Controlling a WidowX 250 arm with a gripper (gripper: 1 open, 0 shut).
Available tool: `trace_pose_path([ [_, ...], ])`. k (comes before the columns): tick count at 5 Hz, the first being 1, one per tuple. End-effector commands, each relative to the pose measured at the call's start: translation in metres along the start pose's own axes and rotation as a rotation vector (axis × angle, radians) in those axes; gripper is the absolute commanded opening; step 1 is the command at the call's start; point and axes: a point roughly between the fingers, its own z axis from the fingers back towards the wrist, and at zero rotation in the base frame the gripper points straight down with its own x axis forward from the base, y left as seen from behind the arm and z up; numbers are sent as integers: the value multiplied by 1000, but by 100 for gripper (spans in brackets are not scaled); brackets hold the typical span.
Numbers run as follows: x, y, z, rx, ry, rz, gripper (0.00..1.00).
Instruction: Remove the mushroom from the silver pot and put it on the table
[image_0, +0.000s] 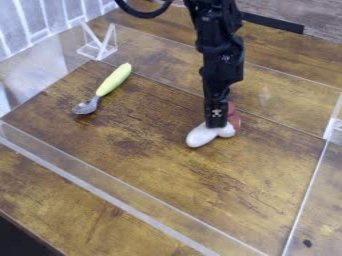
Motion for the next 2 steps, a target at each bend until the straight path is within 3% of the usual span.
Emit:
trace_pose_path([
  [1, 13, 21, 49, 122, -78, -16, 100],
  [2, 8, 28, 54, 139, -109, -51, 100],
])
